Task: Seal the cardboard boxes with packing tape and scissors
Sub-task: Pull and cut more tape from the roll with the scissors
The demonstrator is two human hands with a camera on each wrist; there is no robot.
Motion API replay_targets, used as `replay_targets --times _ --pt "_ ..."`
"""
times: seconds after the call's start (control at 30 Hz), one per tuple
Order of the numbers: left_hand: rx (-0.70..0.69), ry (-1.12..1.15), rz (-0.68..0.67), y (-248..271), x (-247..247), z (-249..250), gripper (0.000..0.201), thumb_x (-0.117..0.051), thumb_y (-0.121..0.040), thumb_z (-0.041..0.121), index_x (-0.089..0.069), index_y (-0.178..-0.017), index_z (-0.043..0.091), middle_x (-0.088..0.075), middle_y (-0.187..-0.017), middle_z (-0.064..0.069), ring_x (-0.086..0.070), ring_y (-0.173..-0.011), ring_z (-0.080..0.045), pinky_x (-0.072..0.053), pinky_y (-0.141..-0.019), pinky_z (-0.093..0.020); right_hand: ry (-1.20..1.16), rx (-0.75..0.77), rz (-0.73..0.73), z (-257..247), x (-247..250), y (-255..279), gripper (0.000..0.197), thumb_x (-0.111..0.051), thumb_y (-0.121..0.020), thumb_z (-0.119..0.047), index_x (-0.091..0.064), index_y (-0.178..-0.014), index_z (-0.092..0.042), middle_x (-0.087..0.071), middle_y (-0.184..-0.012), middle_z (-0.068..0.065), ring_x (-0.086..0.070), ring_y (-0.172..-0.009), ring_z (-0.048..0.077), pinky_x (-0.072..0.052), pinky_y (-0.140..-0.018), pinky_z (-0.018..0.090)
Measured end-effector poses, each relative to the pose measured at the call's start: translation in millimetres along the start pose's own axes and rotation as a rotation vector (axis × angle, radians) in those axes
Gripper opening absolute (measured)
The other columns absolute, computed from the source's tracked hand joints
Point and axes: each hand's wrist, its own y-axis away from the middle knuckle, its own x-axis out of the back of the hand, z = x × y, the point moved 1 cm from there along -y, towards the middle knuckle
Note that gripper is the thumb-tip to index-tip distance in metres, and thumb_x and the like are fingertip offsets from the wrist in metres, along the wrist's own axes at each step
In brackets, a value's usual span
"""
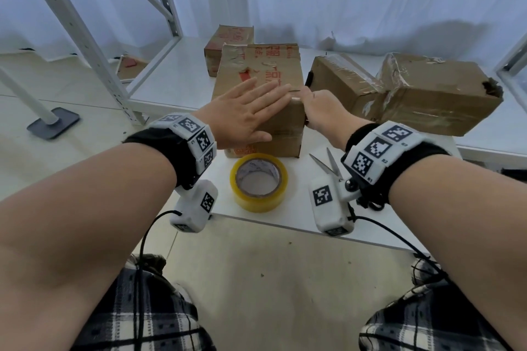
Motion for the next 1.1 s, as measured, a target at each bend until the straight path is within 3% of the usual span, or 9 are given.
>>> replay_targets --times 0.07,0.13,0.23,0.37,0.47,0.6,0.73,0.93,1.1 --pt "-0.039 0.077 0.035 7 5 -3 0.064 -0.008 -0.096 0.052 0.014 -0.148 0.021 0.018 -0.153 0.005 0.012 -0.142 -0.008 0.006 -0.117 -0.030 -0.024 -0.015 -0.004 1 2 -1 0.052 -0.029 -0.103 -0.041 -0.059 -0.116 0.000 -0.065 -0.101 0.013 -0.058 -0.085 0.020 -0.050 -0.089 0.039" --pt "-0.020 0.249 0.191 10 15 -2 0.055 -0.025 -0.100 0.044 -0.034 -0.148 0.019 -0.029 -0.154 0.001 -0.032 -0.139 -0.013 -0.025 -0.109 -0.029 0.006 0.019 0.007 3 3 -3 0.047 -0.028 -0.104 -0.038 -0.061 -0.101 -0.003 -0.058 -0.080 0.005 -0.052 -0.069 0.014 -0.048 -0.071 0.030" --pt "0.247 0.499 0.462 5 28 -3 0.043 -0.037 -0.098 0.044 -0.070 -0.109 0.017 -0.071 -0.105 -0.004 -0.064 -0.090 -0.019 -0.046 -0.072 -0.028 0.227 0.210 0.144 -1 7 -2 0.041 -0.030 -0.105 -0.030 -0.045 -0.070 -0.012 -0.042 -0.066 -0.001 -0.039 -0.058 0.009 -0.030 -0.058 0.026" --pt "0.408 0.744 0.434 -14 29 -1 0.035 -0.055 -0.095 0.035 -0.064 -0.123 0.017 -0.061 -0.126 -0.001 -0.055 -0.111 -0.013 -0.042 -0.097 -0.027 0.422 0.426 0.195 -11 2 6 0.036 -0.034 -0.104 -0.030 -0.052 -0.117 -0.002 -0.059 -0.109 0.010 -0.057 -0.100 0.022 -0.039 -0.078 0.022" --pt "0.343 0.693 0.283 -20 23 5 0.038 -0.047 -0.099 0.034 -0.055 -0.134 0.023 -0.044 -0.148 0.000 -0.038 -0.136 -0.017 -0.026 -0.111 -0.031 0.469 0.357 0.007 -6 -10 5 0.051 -0.028 -0.105 -0.025 -0.024 -0.146 0.005 -0.025 -0.154 0.020 -0.022 -0.144 0.027 -0.022 -0.114 0.031" --pt "0.330 0.647 0.246 -18 19 4 0.040 -0.044 -0.100 0.036 -0.050 -0.138 0.026 -0.039 -0.150 0.001 -0.033 -0.140 -0.018 -0.023 -0.113 -0.033 0.167 0.223 -0.054 2 -5 5 0.058 -0.030 -0.105 -0.026 -0.006 -0.152 -0.004 -0.035 -0.149 0.014 -0.037 -0.135 0.025 -0.032 -0.100 0.023" --pt "0.294 0.675 0.325 -10 18 -2 0.035 -0.049 -0.099 0.033 -0.060 -0.130 0.019 -0.052 -0.141 -0.001 -0.047 -0.129 -0.017 -0.032 -0.104 -0.024 0.287 0.365 0.009 3 7 7 0.043 -0.041 -0.103 -0.028 -0.037 -0.142 -0.011 -0.059 -0.123 0.009 -0.057 -0.107 0.021 -0.040 -0.069 0.017" --pt "0.354 0.766 0.479 -6 15 -9 0.021 -0.063 -0.091 0.025 -0.074 -0.107 0.014 -0.068 -0.114 -0.001 -0.056 -0.105 -0.010 -0.036 -0.092 -0.017 0.511 0.615 0.124 -3 14 9 0.026 -0.055 -0.096 -0.021 -0.070 -0.113 -0.010 -0.066 -0.107 0.011 -0.057 -0.104 0.027 -0.044 -0.093 0.038" --pt "0.375 0.769 0.486 -19 17 -3 0.013 -0.063 -0.091 0.020 -0.071 -0.097 0.011 -0.065 -0.100 -0.004 -0.057 -0.096 -0.017 -0.044 -0.087 -0.026 0.414 0.536 0.233 1 21 0 0.021 -0.063 -0.091 -0.025 -0.073 -0.099 -0.009 -0.063 -0.098 0.007 -0.054 -0.092 0.018 -0.036 -0.079 0.024"
